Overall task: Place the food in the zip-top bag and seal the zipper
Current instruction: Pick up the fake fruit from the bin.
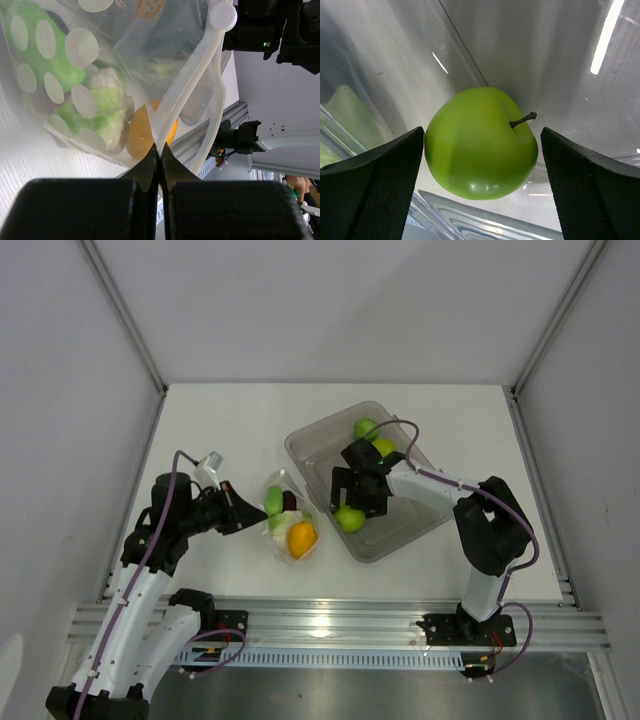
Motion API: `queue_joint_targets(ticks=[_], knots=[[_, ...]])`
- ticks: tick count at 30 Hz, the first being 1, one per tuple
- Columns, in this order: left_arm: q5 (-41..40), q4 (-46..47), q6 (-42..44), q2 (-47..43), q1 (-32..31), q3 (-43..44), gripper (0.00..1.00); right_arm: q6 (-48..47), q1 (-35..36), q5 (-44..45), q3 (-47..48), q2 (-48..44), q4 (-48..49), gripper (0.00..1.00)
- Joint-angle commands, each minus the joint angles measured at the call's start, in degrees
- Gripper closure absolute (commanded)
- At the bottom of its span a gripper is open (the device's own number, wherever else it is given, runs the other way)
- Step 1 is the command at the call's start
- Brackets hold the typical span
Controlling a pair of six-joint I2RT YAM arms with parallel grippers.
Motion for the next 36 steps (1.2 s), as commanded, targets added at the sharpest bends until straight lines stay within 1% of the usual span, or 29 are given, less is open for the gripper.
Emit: queue_joint_targets(ticks=[1,4,6,9,10,12,13,14,16,18,22,26,29,33,36], knots=[[0.88,0.81,-0.55,-0.56,-0.11,1.02,0.99,1.88,0.88,0.94,0.53,-0.74,1.98,0.01],[0.96,0.98,-0.72,-0.56,-0.11,0.85,0.99,1.97,0.97,0.68,-0.35,-1.18,2.68,0.04],[1.14,0.99,-0.81,-0.64,-0.11,0.93,0.99,2.15,0.97,0.42,-0.62,-1.18,2.60,0.08],[0.97,0.98,-0.90,-0.91,-0.11,0.76,0.99,2.32,0.97,-0.29,-1.32,-1.70,3.30,0.18],[0.88,0.81,-0.81,-0.99,-0.11,0.76,0.99,2.41,0.97,-0.11,-1.76,-1.96,3.56,0.25],[0.88,0.72,-0.81,-0.99,-0.11,0.67,0.99,2.41,0.71,0.15,-1.94,-2.67,3.56,0.35],[0.88,0.63,-0.81,-0.99,-0.11,0.76,0.99,2.32,0.44,-0.20,-2.11,-3.63,3.48,0.49],[0.79,0.72,-0.81,-1.08,-0.11,0.67,0.99,1.98,0.18,-0.72,-2.11,-4.07,3.47,0.57],[0.70,0.63,-0.98,-1.17,-0.11,0.58,0.99,1.36,-1.05,-1.60,-1.85,-5.73,2.78,0.67],[0.44,0.54,-1.33,-1.26,-0.11,0.76,0.99,0.31,-2.45,-1.17,-1.41,-7.23,1.81,0.69],[-1.84,0.28,-5.02,-1.08,-0.11,1.55,0.99,-2.07,-4.74,-1.25,0.34,-11.71,-1.53,0.77],[-4.56,-1.91,-8.28,-0.03,-0.11,2.95,1.00,-4.97,-4.92,-1.78,3.68,-16.37,-4.43,0.79],[-6.67,-3.75,-10.82,0.67,-0.11,3.83,0.99,-6.46,-4.83,-4.76,5.71,-20.06,-5.49,0.81],[-9.75,-5.08,-12.93,0.33,-0.11,4.19,0.99,-8.83,-2.55,-9.42,7.81,-24.54,-5.14,0.83],[-9.67,-5.43,-13.38,0.15,-0.11,4.19,0.99,-11.20,1.66,-9.34,10.79,-26.48,-5.23,0.84]])
